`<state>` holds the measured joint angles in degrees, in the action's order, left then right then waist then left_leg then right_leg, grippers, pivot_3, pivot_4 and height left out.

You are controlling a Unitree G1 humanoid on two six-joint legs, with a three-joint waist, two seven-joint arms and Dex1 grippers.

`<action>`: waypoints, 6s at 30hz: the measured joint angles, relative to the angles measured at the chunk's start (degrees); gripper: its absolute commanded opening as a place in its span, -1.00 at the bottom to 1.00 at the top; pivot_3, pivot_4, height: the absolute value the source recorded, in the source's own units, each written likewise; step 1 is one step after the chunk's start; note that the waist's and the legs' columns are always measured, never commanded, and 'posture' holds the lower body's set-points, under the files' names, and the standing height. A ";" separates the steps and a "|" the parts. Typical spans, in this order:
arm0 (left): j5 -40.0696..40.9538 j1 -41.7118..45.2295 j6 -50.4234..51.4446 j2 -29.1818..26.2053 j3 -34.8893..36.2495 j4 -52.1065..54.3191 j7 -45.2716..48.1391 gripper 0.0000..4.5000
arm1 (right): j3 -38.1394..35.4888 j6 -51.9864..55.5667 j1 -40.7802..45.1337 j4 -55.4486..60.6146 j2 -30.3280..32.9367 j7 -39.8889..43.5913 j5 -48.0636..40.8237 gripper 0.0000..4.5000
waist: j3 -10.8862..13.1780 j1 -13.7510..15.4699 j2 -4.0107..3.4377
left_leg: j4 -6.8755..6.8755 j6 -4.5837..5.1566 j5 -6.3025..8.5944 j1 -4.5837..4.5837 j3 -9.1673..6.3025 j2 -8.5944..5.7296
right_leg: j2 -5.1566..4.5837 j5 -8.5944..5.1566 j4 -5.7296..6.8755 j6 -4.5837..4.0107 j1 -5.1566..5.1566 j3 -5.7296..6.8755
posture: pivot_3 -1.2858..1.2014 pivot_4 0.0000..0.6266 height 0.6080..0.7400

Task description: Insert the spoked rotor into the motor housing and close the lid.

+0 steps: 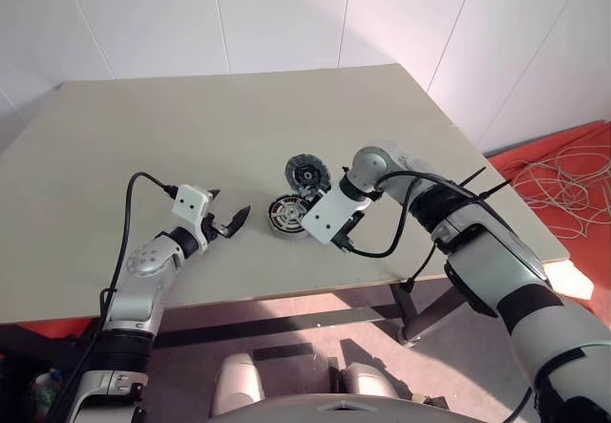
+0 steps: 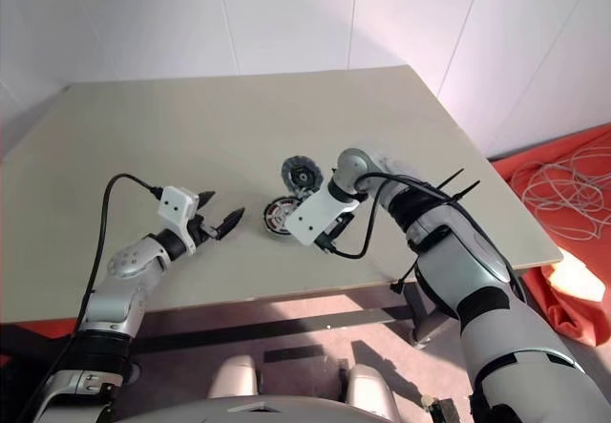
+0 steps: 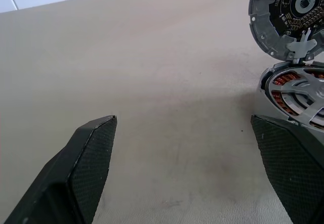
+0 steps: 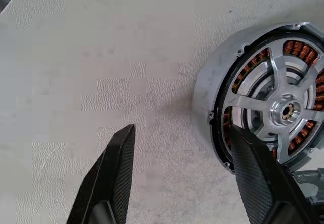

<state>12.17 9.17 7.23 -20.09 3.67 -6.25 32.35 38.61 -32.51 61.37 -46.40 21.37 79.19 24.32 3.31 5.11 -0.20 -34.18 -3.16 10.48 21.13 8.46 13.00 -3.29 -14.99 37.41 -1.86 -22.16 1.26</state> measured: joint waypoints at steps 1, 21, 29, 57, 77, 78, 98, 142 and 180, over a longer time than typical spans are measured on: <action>0.00 0.00 0.00 0.02 0.00 0.01 -0.10 1.00 | 0.00 0.00 0.20 -0.21 -0.12 -0.36 0.16 -0.02 | 0.00 0.02 0.00 | 0.00 0.00 0.00 0.00 0.00 0.00 | 0.00 0.00 0.01 0.00 0.00 0.00 | 0.03 -1.00 1.00; 0.00 0.18 0.76 0.30 -0.86 0.58 -0.71 1.00 | -0.13 -0.85 1.30 -1.53 -0.59 -1.87 0.76 -0.99 | -0.01 0.16 0.02 | 0.00 0.03 0.02 0.10 0.01 0.01 | 0.00 0.00 -0.08 -0.01 -0.03 0.00 | 0.03 -1.00 1.00; -0.24 0.05 -2.34 0.66 -1.02 -2.38 -0.28 1.00 | -2.59 9.17 -0.39 2.88 0.41 -0.29 -1.31 -0.99 | 0.02 0.30 0.00 | 0.00 0.03 0.02 0.20 0.01 0.00 | 0.00 0.00 -0.11 -0.01 -0.08 0.01 | 0.03 -1.00 1.00; -1.06 1.12 -7.43 1.58 -1.04 -8.38 0.58 1.00 | -4.53 61.46 -8.09 30.60 -3.26 2.71 -11.01 -0.99 | 0.04 0.37 -0.02 | 0.09 -0.15 -0.09 0.31 0.00 0.02 | 0.01 0.01 -0.20 0.01 -0.22 0.02 | 0.03 -1.00 1.00; -0.98 -1.03 -3.88 1.34 0.14 -2.44 -1.49 1.00 | -4.70 69.69 -2.89 20.24 -11.77 -7.22 -12.58 -0.13 | 0.06 0.53 -0.05 | 0.13 -0.26 -0.14 0.24 -0.03 -0.02 | -0.01 0.01 -0.18 0.01 -0.15 0.03 | 0.03 -1.00 1.00; -0.98 -1.03 -3.53 1.33 0.16 -2.29 -1.51 1.00 | -4.73 69.51 -2.80 20.18 -11.74 -7.59 -12.67 0.03 | 0.06 0.52 -0.05 | 0.13 -0.26 -0.14 0.24 -0.03 -0.03 | -0.02 0.01 -0.19 0.01 -0.15 0.02 | 0.03 -1.00 1.00; -0.69 0.19 -0.37 1.56 0.11 -1.61 -1.34 1.00 | -23.69 79.19 10.17 23.30 -15.99 -19.55 -25.58 0.99 | 0.05 0.68 -0.01 | 0.20 -0.28 -0.15 0.18 -0.05 -0.10 | -0.07 0.01 -0.33 0.04 -0.03 0.02 | 0.03 -1.00 1.00; -0.19 2.37 -3.05 -3.50 2.48 -6.49 2.71 1.00 | -28.41 95.54 -29.88 55.98 3.66 -36.35 -37.72 -0.98 | 0.07 0.89 -0.05 | 1.03 -0.82 -0.51 -0.38 -0.01 -0.15 | 0.00 0.06 -0.61 0.11 0.20 -0.01 | 0.03 -1.00 1.00; -0.14 0.84 0.72 -4.48 3.47 -0.79 0.55 1.00 | -21.81 82.53 -18.60 30.38 -16.75 -40.88 -38.28 -0.98 | 0.05 0.48 -0.02 | 1.04 -0.84 -0.52 -0.28 -0.03 -0.14 | 0.00 0.06 -0.61 0.11 0.13 0.04 | 0.03 -1.00 1.00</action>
<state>12.03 10.01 7.95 -24.58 7.13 -7.04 32.90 16.80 50.02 42.77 -16.02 4.62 38.31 -13.96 3.37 5.59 -0.22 -33.14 -4.00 9.96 20.86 8.43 12.86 -3.28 -14.93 36.80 -1.76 -22.03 1.29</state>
